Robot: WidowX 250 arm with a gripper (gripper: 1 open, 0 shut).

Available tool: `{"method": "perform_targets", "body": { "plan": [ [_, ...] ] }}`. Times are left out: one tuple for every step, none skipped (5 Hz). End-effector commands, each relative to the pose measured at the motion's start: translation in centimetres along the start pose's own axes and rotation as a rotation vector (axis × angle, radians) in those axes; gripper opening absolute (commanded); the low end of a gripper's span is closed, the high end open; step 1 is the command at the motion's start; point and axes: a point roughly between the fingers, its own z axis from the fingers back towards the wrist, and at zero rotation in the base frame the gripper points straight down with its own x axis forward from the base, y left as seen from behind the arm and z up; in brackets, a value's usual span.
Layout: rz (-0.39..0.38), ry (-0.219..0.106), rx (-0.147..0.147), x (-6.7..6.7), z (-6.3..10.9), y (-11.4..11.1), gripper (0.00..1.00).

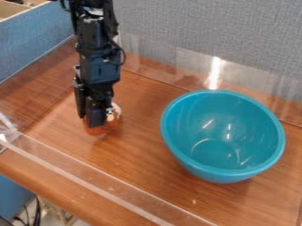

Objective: Put the mushroom in the blue bowl

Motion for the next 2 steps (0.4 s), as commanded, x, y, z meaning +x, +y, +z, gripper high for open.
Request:
{"method": "perform_targets", "body": {
  "plan": [
    [0.012,-0.062,0.045,0.0,2.1,0.5,0.00],
    [-0.011,-0.082,0.055,0.3,3.4,-0.3,0.00]
  ]
}}
